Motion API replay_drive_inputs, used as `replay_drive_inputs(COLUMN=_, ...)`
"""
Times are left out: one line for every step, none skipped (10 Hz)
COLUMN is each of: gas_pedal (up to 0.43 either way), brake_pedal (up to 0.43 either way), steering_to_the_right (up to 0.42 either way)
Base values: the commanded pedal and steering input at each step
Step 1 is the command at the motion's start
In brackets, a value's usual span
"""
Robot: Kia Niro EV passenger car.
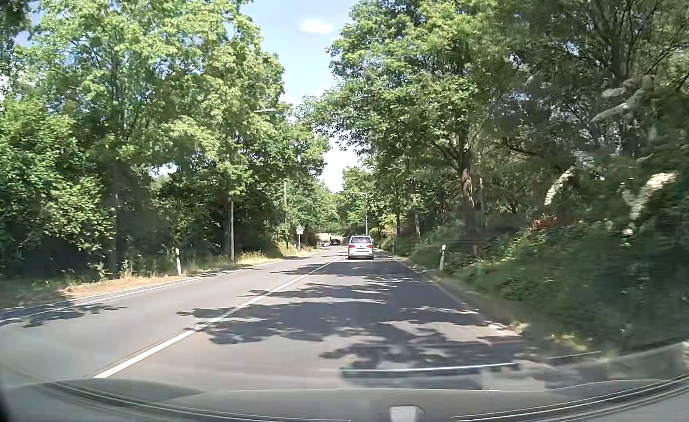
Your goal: Follow the waypoints while adhering to traffic rules and regulations
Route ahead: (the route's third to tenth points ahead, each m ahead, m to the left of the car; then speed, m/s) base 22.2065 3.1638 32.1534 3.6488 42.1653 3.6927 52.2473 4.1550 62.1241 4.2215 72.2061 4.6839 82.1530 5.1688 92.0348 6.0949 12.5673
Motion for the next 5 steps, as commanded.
replay_drive_inputs(gas_pedal=0.000, brake_pedal=0.030, steering_to_the_right=-0.001)
replay_drive_inputs(gas_pedal=0.000, brake_pedal=0.030, steering_to_the_right=-0.001)
replay_drive_inputs(gas_pedal=0.000, brake_pedal=0.030, steering_to_the_right=-0.001)
replay_drive_inputs(gas_pedal=0.000, brake_pedal=0.030, steering_to_the_right=-0.001)
replay_drive_inputs(gas_pedal=0.000, brake_pedal=0.030, steering_to_the_right=-0.001)
